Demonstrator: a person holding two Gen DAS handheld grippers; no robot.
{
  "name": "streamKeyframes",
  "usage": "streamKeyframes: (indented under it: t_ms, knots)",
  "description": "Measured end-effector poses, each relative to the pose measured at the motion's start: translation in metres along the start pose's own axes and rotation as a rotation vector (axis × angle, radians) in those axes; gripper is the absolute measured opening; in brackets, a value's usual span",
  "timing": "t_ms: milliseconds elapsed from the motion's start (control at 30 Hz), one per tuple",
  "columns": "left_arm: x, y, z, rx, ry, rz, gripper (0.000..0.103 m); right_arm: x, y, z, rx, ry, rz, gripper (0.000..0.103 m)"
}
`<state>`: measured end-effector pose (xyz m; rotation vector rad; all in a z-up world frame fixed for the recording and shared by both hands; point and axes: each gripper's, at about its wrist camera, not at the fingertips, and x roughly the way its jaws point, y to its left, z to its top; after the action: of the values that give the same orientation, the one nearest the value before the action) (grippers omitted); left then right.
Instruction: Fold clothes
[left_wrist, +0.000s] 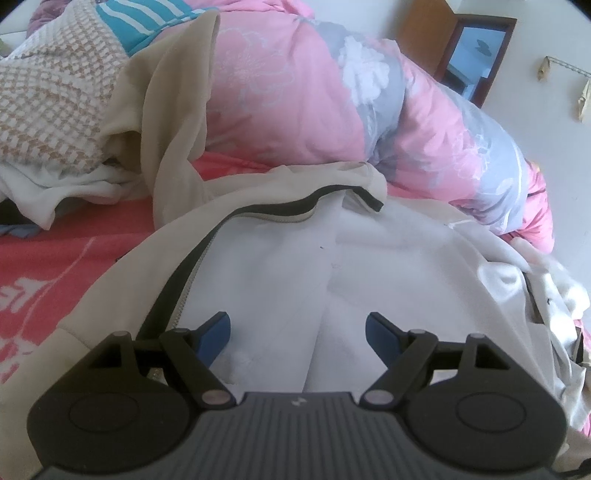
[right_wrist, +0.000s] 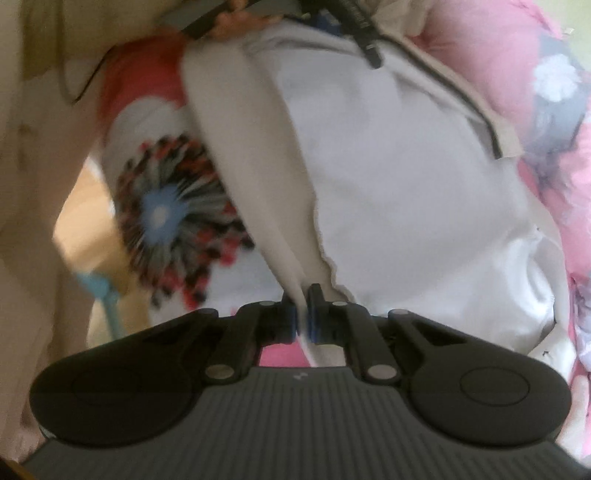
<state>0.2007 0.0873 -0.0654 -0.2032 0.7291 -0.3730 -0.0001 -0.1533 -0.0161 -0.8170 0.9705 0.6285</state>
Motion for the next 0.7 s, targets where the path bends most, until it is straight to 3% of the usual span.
streamKeyframes:
  t_ms: [267, 400, 533, 700]
  knots:
    - [-0.002, 0.002, 0.0, 0.0, 0.009, 0.001, 0.082, 0.008, -0.002, -0.011, 0.028, 0.044, 0.047, 0.009]
    - [-0.008, 0.009, 0.005, -0.035, -0.009, -0.017, 0.082, -0.009, -0.014, -0.016, 0.055, 0.032, 0.109, 0.027]
    - [-0.009, 0.007, 0.007, -0.032, -0.023, -0.022, 0.082, -0.032, -0.048, -0.019, 0.145, -0.05, 0.071, 0.027]
    - [-0.001, 0.002, 0.004, 0.001, -0.014, 0.013, 0.082, -0.015, -0.09, 0.006, 0.278, -0.23, 0.075, 0.029]
